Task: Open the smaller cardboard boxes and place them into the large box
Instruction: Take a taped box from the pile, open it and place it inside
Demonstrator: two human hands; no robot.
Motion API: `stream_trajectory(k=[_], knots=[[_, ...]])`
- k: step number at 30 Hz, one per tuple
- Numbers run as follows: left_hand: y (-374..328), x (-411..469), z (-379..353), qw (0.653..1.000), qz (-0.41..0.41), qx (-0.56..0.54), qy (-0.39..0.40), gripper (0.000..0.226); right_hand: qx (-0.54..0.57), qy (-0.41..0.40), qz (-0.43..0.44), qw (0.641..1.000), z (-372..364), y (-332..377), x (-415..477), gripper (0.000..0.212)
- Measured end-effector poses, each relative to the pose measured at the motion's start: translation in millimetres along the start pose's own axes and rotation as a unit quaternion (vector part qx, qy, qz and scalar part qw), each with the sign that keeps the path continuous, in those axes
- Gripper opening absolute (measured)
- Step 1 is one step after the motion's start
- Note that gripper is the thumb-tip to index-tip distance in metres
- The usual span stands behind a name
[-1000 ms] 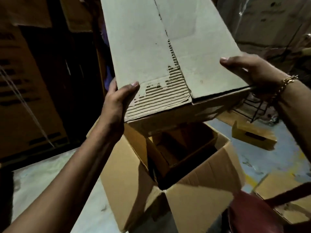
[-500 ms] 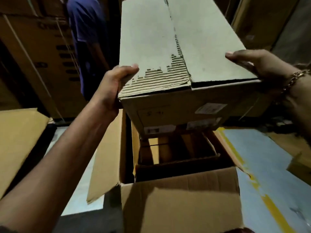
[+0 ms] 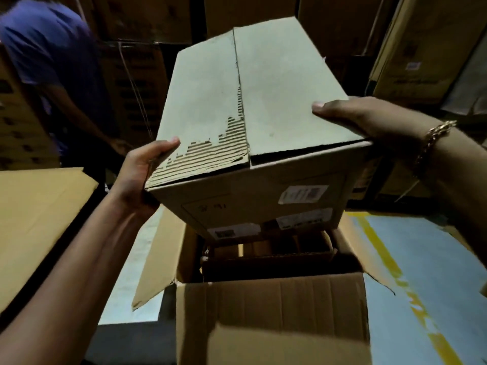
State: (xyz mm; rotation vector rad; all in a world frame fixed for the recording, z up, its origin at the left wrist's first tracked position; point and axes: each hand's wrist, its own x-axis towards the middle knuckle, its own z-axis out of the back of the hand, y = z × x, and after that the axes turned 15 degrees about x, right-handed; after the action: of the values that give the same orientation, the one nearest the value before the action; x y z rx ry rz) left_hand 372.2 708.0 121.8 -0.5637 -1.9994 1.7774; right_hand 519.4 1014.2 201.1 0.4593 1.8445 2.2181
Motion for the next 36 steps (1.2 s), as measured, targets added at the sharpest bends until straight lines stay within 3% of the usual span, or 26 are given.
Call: stream_trajectory(k=[2, 4, 6, 11, 15, 19, 21, 23, 25, 26, 28, 30, 33, 36], knots=[[5, -5, 5, 1.0, 0.002, 0.005, -0.001, 0.04, 0.001, 0.015, -0.02, 1.0, -8, -6, -3, 0.053], [9, -7, 12, 1.0, 0.008, 0.016, -0.006, 0.043, -0.033, 0.003, -0.036, 0.999, -14, -18, -5, 0.099], [16, -7, 17, 0.999, 0.023, 0.019, -0.01, 0.038, -0.048, -0.004, -0.054, 0.997, -14, -31, -2, 0.118], [49, -3, 8, 0.995, 0.092, 0.035, -0.007, 0.024, -0.039, -0.008, -0.123, 0.992, -12, -73, -6, 0.11], [79, 11, -1, 0.987, 0.146, 0.066, 0.003, 0.039, 0.01, -0.001, -0.144, 0.99, -4, -117, -12, 0.039], [97, 19, -12, 0.971, 0.127, 0.201, 0.021, 0.036, 0.017, -0.055, -0.183, 0.981, 0, -165, -11, 0.057], [105, 20, -17, 0.942, 0.109, 0.316, 0.02, 0.048, -0.022, -0.066, -0.195, 0.978, -3, -181, -11, 0.056], [121, 21, -20, 0.881, 0.103, 0.46, 0.029, 0.067, -0.111, -0.054, -0.204, 0.971, -8, -198, -12, 0.068], [142, 21, -22, 0.758, 0.078, 0.645, 0.057, 0.065, -0.183, -0.009, -0.222, 0.958, -14, -218, -13, 0.077], [151, 20, -23, 0.694, 0.053, 0.714, 0.07, 0.058, -0.223, 0.012, -0.23, 0.947, -17, -228, -13, 0.062], [163, 15, -28, 0.625, 0.018, 0.775, 0.085, 0.047, -0.314, 0.042, -0.224, 0.922, -25, -239, -14, 0.04], [171, 13, -32, 0.607, 0.008, 0.79, 0.09, 0.055, -0.352, 0.057, -0.221, 0.908, -32, -244, -14, 0.044], [171, 14, -38, 0.595, 0.001, 0.8, 0.082, 0.071, -0.383, 0.061, -0.235, 0.891, -37, -243, -13, 0.086], [169, 16, -46, 0.595, -0.004, 0.795, 0.119, 0.095, -0.411, 0.072, -0.236, 0.878, -49, -233, -11, 0.108]])
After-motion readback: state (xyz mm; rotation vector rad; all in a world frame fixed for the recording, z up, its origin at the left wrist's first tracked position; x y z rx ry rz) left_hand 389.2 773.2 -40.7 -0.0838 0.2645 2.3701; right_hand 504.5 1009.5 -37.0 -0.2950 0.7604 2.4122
